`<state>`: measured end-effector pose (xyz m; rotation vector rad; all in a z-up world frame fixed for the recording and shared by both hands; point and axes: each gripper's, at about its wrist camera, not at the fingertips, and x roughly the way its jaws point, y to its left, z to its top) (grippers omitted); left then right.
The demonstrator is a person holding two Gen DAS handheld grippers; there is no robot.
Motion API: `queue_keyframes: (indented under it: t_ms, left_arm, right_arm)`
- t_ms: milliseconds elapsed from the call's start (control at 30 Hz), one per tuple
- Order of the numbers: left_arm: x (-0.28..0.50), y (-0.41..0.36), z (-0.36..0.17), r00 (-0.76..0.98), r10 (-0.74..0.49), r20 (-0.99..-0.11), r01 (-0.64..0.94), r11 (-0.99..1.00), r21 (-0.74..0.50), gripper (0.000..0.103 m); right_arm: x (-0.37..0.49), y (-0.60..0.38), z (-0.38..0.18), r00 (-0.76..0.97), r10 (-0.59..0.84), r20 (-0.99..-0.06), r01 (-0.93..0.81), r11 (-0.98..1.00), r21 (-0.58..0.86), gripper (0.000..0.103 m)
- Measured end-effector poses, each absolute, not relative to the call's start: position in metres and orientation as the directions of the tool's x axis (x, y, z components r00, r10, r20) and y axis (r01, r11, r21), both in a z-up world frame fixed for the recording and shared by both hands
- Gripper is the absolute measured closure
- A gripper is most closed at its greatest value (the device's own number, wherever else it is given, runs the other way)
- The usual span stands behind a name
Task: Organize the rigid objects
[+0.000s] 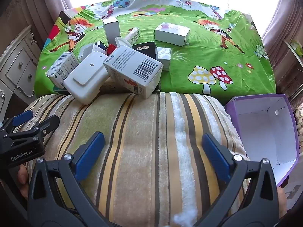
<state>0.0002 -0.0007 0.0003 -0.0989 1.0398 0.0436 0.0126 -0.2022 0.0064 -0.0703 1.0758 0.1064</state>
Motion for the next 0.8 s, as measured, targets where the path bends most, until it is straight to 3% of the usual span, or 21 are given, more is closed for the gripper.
queue_keyframes:
  t_ms: [800]
  left_arm:
    - [0.0001, -0.0003, -0.0015, 0.504, -0.012, -0.863, -0.084, 0.994, -0.063, 0.000]
  right_arm:
    - [0.0139, -0.2021, 0.0072, 0.482, 0.075, -0.873, -0.120, 0.993, 0.018, 0.000]
